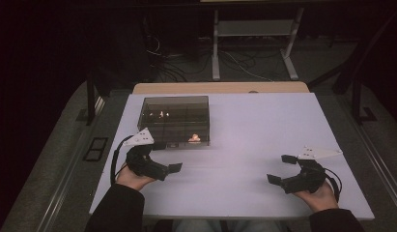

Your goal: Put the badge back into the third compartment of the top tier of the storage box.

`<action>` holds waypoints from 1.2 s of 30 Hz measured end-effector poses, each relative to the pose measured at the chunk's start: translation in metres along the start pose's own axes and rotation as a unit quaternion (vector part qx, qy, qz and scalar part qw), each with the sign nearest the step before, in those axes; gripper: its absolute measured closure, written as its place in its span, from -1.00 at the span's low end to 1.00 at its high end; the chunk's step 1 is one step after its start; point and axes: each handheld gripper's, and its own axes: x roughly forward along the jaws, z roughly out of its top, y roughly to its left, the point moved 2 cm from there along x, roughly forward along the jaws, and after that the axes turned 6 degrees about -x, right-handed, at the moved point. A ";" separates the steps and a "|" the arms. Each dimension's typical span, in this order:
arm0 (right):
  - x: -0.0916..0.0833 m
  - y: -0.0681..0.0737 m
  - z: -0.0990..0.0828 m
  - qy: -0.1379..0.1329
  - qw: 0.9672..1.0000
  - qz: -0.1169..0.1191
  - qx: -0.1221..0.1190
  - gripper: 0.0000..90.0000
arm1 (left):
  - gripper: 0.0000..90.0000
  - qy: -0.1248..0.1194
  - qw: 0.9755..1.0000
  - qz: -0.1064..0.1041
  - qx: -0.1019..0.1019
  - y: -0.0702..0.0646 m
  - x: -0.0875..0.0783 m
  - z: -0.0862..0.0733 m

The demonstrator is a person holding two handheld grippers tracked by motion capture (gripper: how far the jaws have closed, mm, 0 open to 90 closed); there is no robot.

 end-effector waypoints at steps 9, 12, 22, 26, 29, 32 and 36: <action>0.001 0.000 0.000 0.000 1.000 0.001 -0.002 -0.99 | -1.00 -0.017 1.000 0.004 -0.011 0.002 -0.002 -0.016; 0.001 0.001 0.000 0.000 1.000 0.002 -0.002 -0.99 | -1.00 -0.017 1.000 0.002 -0.011 0.001 -0.002 -0.020; 0.002 0.001 0.000 0.002 1.000 0.001 -0.002 -0.99 | -1.00 -0.014 1.000 -0.005 -0.020 0.001 0.008 -0.034; 0.002 0.001 0.000 0.002 1.000 0.002 -0.002 -0.99 | -1.00 -0.010 1.000 -0.009 -0.019 0.000 0.014 -0.038; 0.002 0.001 0.000 0.002 1.000 0.002 -0.002 -0.99 | -1.00 -0.007 1.000 -0.009 -0.019 0.001 0.017 -0.041; 0.001 0.001 0.000 0.002 1.000 0.002 -0.001 -0.99 | -1.00 -0.008 1.000 -0.009 -0.022 0.002 0.020 -0.045; 0.001 0.000 0.000 0.002 1.000 0.002 -0.001 -0.99 | -1.00 -0.002 1.000 -0.011 -0.024 0.003 0.024 -0.049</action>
